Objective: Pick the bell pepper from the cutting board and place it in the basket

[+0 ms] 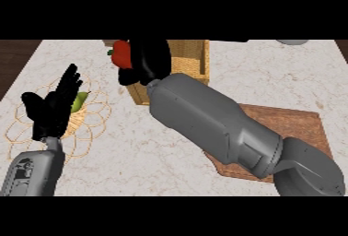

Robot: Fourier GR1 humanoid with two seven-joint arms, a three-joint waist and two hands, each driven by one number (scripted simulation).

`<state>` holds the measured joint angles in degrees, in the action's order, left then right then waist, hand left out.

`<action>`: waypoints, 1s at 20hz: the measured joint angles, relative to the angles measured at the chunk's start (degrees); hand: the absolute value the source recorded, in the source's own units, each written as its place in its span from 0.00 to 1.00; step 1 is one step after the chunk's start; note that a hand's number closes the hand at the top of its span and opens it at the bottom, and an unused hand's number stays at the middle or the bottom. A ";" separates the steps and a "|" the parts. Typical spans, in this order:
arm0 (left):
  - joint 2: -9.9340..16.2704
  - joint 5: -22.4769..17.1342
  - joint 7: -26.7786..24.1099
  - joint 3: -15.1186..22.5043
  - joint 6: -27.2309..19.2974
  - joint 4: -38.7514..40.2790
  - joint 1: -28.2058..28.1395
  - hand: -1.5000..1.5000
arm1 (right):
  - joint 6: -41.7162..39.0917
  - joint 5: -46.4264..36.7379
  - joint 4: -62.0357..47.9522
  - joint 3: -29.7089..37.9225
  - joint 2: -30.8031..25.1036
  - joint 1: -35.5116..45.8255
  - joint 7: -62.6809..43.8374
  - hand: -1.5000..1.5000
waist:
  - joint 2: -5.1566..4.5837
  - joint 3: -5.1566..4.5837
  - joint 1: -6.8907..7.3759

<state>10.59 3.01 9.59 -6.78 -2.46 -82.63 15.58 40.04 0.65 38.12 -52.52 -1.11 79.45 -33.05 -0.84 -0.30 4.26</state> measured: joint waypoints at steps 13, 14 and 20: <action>-0.40 0.02 0.17 0.38 0.04 -1.11 -0.68 0.50 | -6.61 -13.17 -12.20 -11.67 0.97 8.95 3.82 1.00 | 0.00 0.16 0.17; -0.63 0.23 0.22 0.65 -0.09 -0.81 -0.32 0.50 | -7.19 -13.11 -12.98 -11.40 1.00 9.56 4.08 1.00 | -0.09 0.16 0.19; -0.88 0.42 -0.25 0.65 -0.27 0.15 0.44 0.50 | -13.51 -12.09 -15.06 -11.09 1.04 9.96 3.23 1.00 | -0.12 0.18 0.39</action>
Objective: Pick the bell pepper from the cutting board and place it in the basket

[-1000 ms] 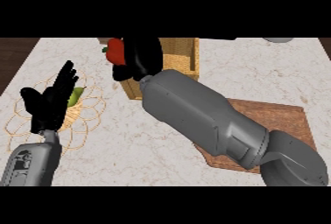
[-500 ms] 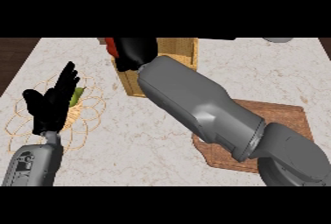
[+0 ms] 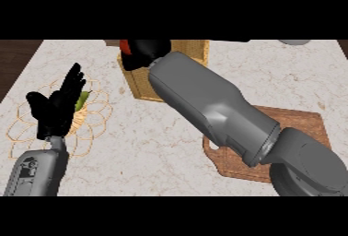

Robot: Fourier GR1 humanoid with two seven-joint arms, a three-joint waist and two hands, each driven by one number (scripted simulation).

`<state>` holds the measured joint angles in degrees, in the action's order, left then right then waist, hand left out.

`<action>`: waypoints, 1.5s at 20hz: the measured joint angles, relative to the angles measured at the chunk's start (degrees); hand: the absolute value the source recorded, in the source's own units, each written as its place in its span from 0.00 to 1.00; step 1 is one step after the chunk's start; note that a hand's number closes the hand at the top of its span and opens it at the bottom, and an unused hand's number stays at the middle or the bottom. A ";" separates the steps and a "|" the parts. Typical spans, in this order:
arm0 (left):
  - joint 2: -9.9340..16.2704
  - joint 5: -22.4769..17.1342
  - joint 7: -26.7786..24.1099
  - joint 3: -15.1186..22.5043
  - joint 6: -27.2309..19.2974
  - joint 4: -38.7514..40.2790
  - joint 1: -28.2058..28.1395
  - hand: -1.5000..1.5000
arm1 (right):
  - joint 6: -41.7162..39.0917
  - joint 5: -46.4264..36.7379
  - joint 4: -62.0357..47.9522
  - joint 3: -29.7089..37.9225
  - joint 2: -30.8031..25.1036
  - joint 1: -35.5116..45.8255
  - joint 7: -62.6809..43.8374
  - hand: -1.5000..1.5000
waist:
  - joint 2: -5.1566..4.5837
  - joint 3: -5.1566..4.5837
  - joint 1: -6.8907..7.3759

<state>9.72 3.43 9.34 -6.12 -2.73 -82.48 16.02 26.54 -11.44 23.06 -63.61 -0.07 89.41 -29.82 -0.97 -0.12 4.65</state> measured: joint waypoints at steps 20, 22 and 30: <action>0.08 0.07 -0.28 0.05 0.33 -0.47 -0.30 0.50 | -6.98 -0.14 -5.49 0.32 -0.10 -3.82 4.34 1.00 | -0.19 0.10 0.75; -0.33 0.26 -0.18 0.44 0.15 -0.82 -0.57 0.50 | -6.60 -0.62 -5.65 -0.07 -0.15 -4.50 4.13 1.00 | -0.19 0.11 0.95; 0.66 -0.43 0.44 -0.32 1.06 -0.38 0.59 0.50 | -8.46 -1.21 -6.55 -0.08 -0.29 -5.29 4.76 1.00 | -0.17 0.15 1.01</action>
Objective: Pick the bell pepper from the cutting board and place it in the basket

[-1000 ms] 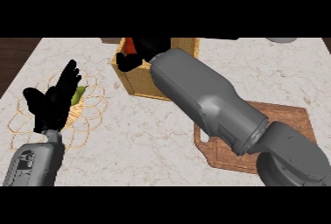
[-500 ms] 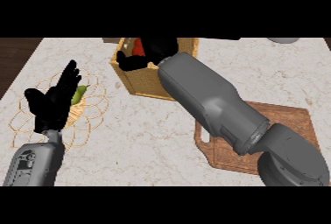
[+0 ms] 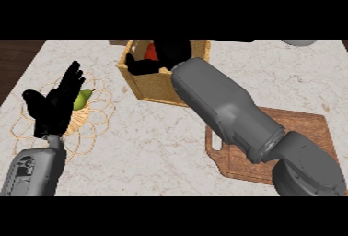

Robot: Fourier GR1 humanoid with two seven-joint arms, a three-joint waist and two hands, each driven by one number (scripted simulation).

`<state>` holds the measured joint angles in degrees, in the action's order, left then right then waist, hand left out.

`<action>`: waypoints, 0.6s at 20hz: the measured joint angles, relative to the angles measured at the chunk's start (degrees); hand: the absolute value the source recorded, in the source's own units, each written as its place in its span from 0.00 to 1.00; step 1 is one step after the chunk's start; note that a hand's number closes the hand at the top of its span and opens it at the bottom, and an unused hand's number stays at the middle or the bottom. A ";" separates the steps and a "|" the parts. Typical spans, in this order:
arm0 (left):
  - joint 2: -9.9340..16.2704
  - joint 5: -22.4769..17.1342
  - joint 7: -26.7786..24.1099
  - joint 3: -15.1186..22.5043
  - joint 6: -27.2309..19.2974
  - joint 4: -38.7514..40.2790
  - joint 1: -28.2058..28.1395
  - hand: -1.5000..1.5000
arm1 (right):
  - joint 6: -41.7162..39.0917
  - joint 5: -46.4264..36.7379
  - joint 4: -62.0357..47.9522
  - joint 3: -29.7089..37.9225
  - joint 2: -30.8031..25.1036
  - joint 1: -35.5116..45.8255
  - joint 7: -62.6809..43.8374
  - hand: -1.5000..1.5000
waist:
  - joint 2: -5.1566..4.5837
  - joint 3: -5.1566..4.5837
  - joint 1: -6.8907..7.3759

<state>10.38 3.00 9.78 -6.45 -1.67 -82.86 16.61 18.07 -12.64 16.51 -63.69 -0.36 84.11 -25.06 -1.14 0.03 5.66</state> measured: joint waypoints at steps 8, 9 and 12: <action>-0.89 0.42 0.44 0.66 -0.67 -0.63 0.35 0.50 | -2.52 0.68 -1.44 1.23 -0.13 -1.35 1.99 1.00 | -0.05 0.03 -0.01; -0.42 0.33 0.48 0.23 -0.54 -0.34 0.66 0.50 | -2.47 0.81 -1.86 1.49 -0.06 -1.80 2.58 1.00 | -0.06 0.02 -0.10; -0.88 0.29 -0.91 0.64 -0.16 -0.38 -1.09 0.50 | -3.65 1.61 -2.19 2.39 -0.11 -2.13 2.09 1.00 | -0.13 0.01 0.33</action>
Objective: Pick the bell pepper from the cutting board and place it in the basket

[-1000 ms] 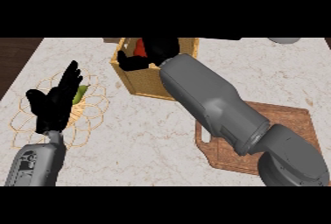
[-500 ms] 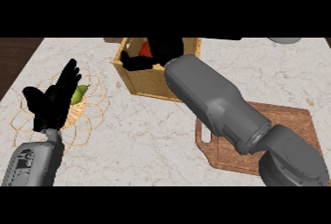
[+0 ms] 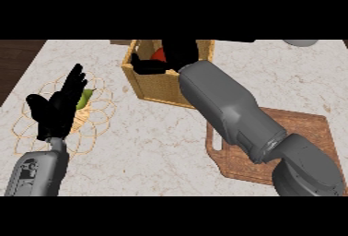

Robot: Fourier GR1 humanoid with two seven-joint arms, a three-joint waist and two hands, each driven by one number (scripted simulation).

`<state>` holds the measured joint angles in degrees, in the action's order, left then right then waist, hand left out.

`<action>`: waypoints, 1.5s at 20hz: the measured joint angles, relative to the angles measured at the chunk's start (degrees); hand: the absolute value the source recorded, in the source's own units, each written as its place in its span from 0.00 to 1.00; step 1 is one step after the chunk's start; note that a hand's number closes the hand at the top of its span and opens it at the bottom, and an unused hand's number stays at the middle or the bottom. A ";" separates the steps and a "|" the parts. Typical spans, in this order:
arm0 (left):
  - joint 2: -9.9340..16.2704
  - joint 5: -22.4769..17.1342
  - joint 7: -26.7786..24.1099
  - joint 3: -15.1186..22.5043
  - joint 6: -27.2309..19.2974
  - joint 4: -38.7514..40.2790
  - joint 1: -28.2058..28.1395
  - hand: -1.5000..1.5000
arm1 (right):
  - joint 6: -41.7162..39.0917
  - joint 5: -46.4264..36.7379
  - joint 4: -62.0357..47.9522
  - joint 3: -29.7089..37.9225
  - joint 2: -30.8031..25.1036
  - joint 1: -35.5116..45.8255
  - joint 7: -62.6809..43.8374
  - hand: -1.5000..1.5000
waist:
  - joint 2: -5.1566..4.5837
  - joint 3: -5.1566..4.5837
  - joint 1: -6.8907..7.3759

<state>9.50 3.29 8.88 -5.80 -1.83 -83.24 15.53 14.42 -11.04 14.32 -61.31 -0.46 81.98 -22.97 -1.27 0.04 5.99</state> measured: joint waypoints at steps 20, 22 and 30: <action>-0.13 0.54 0.07 -0.71 -1.20 0.61 0.20 0.50 | 13.11 7.33 2.71 11.70 0.34 0.07 -2.60 0.00 | 0.10 0.00 -1.44; 0.16 0.30 0.55 -1.20 -1.25 0.67 0.43 0.50 | 15.88 9.19 2.73 14.65 0.39 0.56 -2.08 0.00 | 0.20 -0.02 -1.98; 1.47 -0.59 0.05 -2.78 -0.44 0.26 -2.02 0.50 | 21.20 15.54 3.93 25.41 -2.83 -1.99 3.31 0.00 | 0.81 -0.03 -4.36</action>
<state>10.97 2.70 8.92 -8.59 -2.28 -82.98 13.51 35.62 4.50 18.26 -35.90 -3.29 79.99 -19.66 -0.46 0.02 1.64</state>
